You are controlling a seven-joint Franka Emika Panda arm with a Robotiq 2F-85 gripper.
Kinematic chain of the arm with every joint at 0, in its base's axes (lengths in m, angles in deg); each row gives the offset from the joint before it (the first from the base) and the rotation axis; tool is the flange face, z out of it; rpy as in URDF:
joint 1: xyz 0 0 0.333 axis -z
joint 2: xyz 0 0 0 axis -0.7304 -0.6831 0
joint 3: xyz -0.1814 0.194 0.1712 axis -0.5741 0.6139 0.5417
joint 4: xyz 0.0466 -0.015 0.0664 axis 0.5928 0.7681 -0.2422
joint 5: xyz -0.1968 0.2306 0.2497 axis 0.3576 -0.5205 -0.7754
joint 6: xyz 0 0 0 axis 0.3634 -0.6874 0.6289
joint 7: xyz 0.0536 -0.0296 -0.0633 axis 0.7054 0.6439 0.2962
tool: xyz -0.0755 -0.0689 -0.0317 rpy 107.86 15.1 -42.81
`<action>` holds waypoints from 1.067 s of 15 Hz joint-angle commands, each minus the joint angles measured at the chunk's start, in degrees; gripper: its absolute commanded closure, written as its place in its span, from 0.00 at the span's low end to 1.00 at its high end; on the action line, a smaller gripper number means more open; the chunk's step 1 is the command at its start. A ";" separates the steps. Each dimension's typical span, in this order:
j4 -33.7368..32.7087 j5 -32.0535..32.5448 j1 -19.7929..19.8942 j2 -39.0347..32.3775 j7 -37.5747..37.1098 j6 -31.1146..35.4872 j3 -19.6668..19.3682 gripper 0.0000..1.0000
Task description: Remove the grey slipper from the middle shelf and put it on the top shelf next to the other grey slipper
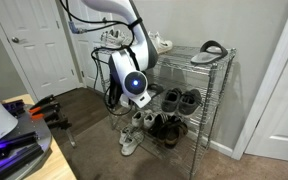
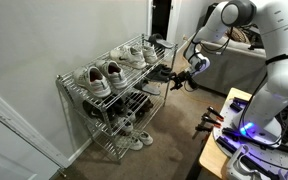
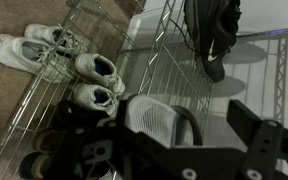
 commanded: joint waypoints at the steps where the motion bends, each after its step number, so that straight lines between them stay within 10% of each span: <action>1: -3.40 -5.37 2.55 -6.63 5.52 -7.63 -1.09 0.00; 16: -15.62 -29.24 -0.72 -25.36 16.35 -18.86 -1.23 0.00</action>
